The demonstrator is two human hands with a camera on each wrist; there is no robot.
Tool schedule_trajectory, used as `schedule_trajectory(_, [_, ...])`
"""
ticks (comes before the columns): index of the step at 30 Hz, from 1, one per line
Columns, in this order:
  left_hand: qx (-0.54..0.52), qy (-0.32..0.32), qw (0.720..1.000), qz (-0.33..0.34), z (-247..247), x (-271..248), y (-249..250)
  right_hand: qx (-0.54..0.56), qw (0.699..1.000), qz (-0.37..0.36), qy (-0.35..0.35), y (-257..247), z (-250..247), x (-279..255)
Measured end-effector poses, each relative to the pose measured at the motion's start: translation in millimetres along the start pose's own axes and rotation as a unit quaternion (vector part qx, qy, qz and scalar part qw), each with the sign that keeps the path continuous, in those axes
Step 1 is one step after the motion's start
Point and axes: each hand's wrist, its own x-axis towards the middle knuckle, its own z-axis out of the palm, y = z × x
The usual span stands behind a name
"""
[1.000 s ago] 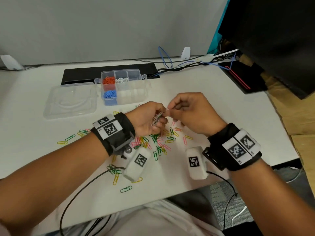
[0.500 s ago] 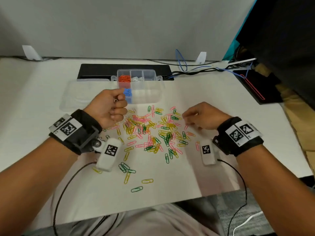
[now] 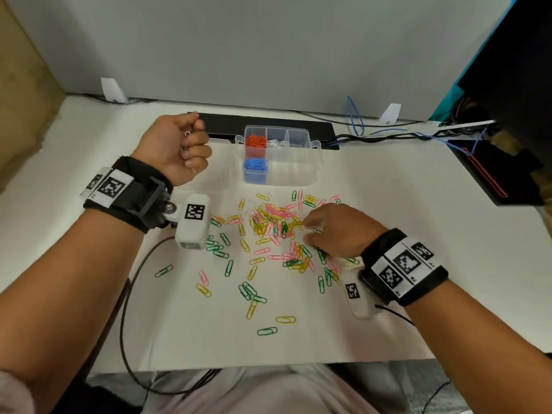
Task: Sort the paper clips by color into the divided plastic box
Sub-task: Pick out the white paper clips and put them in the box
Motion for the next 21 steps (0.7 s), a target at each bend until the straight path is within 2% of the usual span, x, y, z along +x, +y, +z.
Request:
schedule_trajectory(3, [0.014, 0.019, 1.0, 0.015, -5, 2, -1, 0.027, 0.996, 0.003, 0.088, -20, -3, 23])
schedule_trajectory(6, [0.171, 0.044, 0.984, 0.014, 3, 7, -17, 0.091, 0.984, 0.037, 0.145, -33, -9, 58])
schedule_trajectory(7, [0.26, 0.046, 0.965, 0.011, 7, 7, -23, 0.108, 0.981, 0.048, 0.156, -36, -11, 71])
schedule_trajectory(8, [0.362, 0.044, 0.931, 0.01, 11, 7, -28, 0.119, 0.978, 0.06, 0.162, -39, -12, 83])
schedule_trajectory(10, [0.543, 0.038, 0.838, 0.028, 18, 12, -37, 0.124, 0.975, 0.092, 0.158, -47, -14, 100])
schedule_trajectory(11, [0.593, 0.025, 0.804, 0.043, 21, 15, -41, 0.112, 0.976, 0.105, 0.152, -52, -14, 105])
schedule_trajectory(15, [0.695, -0.04, 0.716, 0.053, 30, 27, -47, 0.052, 0.981, 0.119, 0.147, -60, -9, 113])
schedule_trajectory(18, [0.77, -0.047, 0.633, 0.064, 32, 34, -52, 0.039, 0.979, 0.125, 0.156, -55, -7, 116])
schedule_trajectory(19, [0.78, -0.048, 0.62, 0.071, 31, 35, -54, 0.041, 0.979, 0.125, 0.154, -52, -6, 118])
schedule_trajectory(21, [0.783, -0.053, 0.613, 0.089, 29, 38, -58, 0.031, 0.983, 0.119, 0.134, -46, -4, 120])
